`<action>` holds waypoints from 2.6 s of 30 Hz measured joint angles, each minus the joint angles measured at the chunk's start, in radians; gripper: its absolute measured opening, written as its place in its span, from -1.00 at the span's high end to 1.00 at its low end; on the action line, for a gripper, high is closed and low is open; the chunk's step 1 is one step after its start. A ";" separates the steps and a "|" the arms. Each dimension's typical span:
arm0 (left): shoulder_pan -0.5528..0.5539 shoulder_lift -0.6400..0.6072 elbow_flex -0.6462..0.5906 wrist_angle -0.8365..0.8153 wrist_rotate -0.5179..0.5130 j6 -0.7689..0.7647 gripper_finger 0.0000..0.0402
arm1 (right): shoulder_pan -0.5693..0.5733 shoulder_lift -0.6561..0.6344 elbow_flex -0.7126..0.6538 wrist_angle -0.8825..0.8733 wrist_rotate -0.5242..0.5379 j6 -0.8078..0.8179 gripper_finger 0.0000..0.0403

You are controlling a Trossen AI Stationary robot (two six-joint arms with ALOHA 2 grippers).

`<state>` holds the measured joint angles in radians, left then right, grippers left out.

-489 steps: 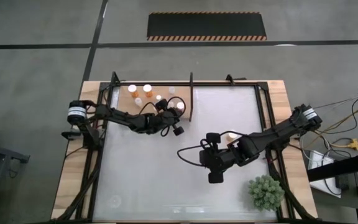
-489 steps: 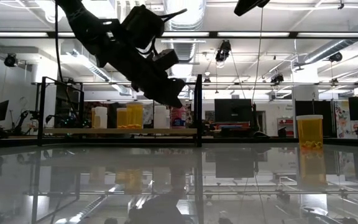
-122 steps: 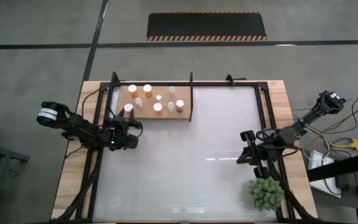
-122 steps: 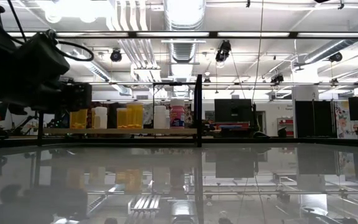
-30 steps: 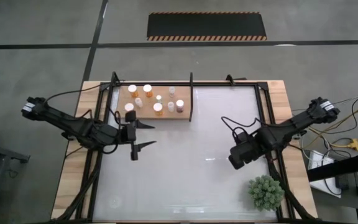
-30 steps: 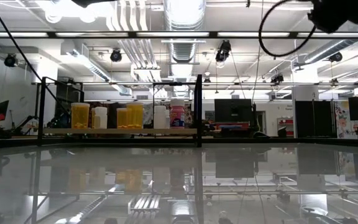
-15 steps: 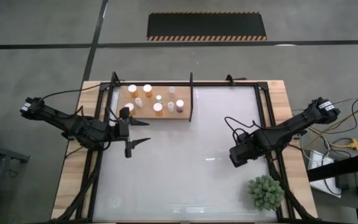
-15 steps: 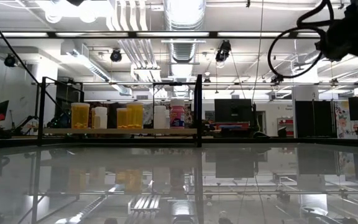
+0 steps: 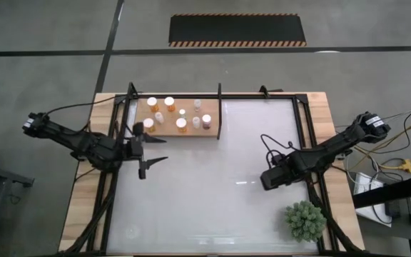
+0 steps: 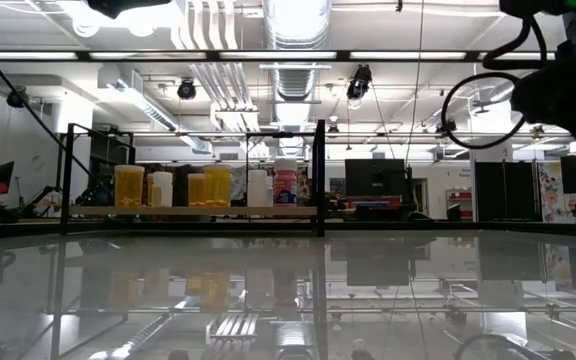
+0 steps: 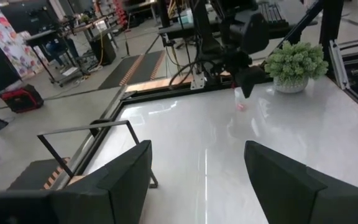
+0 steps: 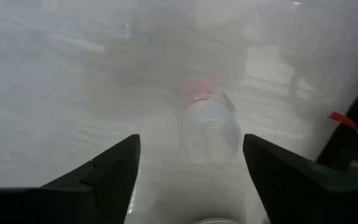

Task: Pick and place medicine bottles onto shelf by color
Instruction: Put the small transparent pill bottle on the shelf

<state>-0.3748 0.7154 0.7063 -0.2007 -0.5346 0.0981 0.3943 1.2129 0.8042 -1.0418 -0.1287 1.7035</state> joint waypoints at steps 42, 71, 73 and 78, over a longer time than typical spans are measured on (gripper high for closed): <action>0.000 -0.294 -0.156 0.006 -0.001 0.066 -0.19 | 0.000 0.000 -0.007 0.059 0.079 0.092 0.37; 0.000 -0.297 -0.156 0.066 0.006 0.066 -0.19 | -0.274 0.494 0.972 -0.040 0.050 -0.719 0.38; 0.000 -0.303 -0.156 0.066 0.006 0.066 -0.19 | -0.325 0.544 1.073 -0.103 0.049 -0.819 0.38; 0.000 -0.313 -0.156 0.064 0.006 0.066 -0.19 | -0.462 0.662 1.329 -0.211 0.051 -1.066 0.38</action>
<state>-0.3744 0.4021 0.5499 -0.1368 -0.5285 0.1644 -0.0679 1.8748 2.1330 -1.2528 -0.0777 0.6376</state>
